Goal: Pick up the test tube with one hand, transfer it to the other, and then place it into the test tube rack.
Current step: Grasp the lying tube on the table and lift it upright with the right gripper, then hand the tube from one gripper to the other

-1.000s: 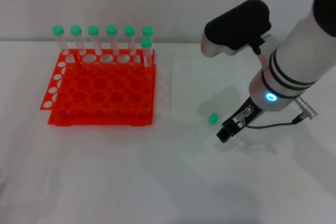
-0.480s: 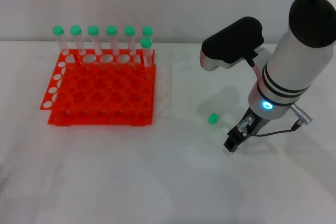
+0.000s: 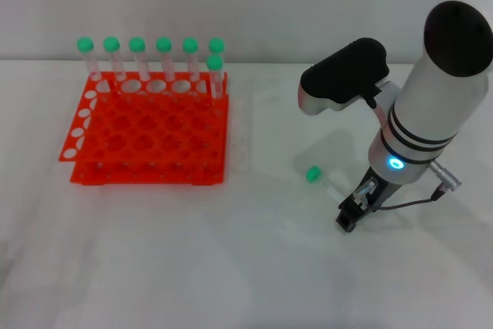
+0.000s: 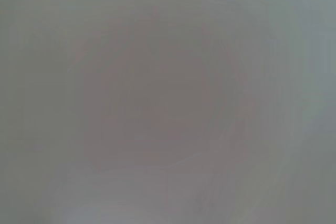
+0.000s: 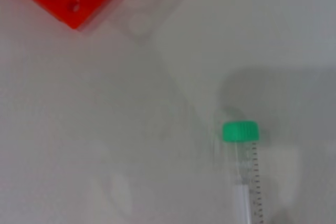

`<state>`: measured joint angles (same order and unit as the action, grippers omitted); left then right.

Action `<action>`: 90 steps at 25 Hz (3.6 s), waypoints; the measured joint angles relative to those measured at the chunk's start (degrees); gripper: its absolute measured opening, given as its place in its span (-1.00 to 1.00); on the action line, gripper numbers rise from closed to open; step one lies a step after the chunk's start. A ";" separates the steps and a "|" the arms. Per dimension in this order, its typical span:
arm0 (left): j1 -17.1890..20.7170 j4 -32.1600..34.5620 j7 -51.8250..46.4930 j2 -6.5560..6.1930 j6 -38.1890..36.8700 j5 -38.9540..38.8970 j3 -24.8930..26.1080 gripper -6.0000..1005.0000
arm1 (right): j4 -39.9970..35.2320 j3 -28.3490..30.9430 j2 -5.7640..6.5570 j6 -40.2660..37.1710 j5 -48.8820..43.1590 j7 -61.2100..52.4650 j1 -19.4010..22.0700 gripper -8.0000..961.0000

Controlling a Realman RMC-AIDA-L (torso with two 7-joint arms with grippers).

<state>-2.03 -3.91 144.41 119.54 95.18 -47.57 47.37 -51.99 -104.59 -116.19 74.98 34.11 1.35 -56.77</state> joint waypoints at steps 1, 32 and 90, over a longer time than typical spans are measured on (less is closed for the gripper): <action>0.00 -0.01 0.00 0.01 0.00 0.01 0.00 0.76 | 0.26 -0.02 0.00 -0.13 -0.01 0.16 -0.06 0.30; -2.64 -3.60 -4.95 -0.26 0.74 2.86 -0.15 0.76 | -20.42 18.40 0.58 -8.15 21.39 33.47 23.82 -0.62; -30.94 -16.31 -7.78 0.02 -28.73 48.23 -0.14 0.74 | 30.19 8.47 0.00 -4.59 103.28 141.45 35.15 -0.62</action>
<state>-32.97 -20.22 136.63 119.56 66.45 0.66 47.24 -21.80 -96.12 -116.19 70.40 137.38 142.80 -21.62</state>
